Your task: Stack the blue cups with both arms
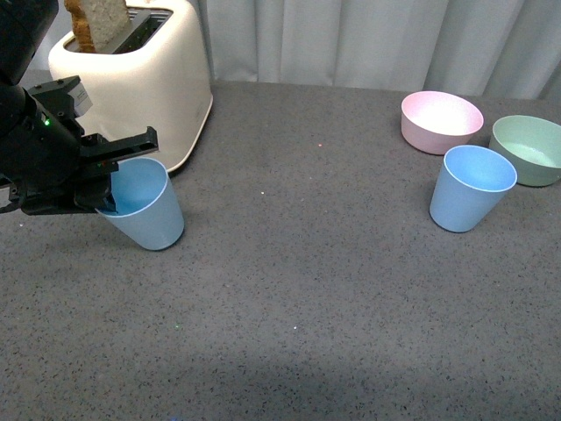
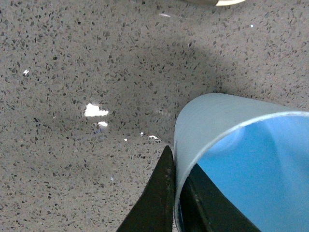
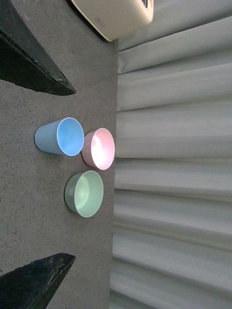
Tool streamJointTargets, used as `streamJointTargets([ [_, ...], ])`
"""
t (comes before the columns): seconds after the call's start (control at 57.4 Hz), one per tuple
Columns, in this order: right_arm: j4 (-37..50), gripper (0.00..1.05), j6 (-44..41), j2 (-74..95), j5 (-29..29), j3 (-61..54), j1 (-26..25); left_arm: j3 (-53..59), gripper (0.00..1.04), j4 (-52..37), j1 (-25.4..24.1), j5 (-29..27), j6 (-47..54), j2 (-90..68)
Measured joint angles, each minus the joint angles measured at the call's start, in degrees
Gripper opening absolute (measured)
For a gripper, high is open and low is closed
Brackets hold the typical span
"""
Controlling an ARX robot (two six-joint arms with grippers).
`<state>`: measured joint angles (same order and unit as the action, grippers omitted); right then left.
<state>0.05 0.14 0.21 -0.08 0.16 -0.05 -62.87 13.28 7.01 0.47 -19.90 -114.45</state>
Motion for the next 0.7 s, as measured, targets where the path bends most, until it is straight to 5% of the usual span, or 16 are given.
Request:
streamJointTargets([
  [0.192, 0.0, 0.95, 0.0, 0.0, 0.0, 0.0, 0.0, -2.4, 0.04, 1.6, 3.8, -0.8, -0.9, 0.0],
  [0.47, 0.0, 0.95, 0.0, 0.0, 0.0, 0.0, 0.0, -15.3, 0.04, 8.2, 16.8, -2.0, -5.2, -6.6],
  [0.697, 0.0, 0.95, 0.0, 0.0, 0.0, 0.0, 0.0, -21.4, 0.04, 11.3, 20.4, -3.1, -6.2, -11.1],
])
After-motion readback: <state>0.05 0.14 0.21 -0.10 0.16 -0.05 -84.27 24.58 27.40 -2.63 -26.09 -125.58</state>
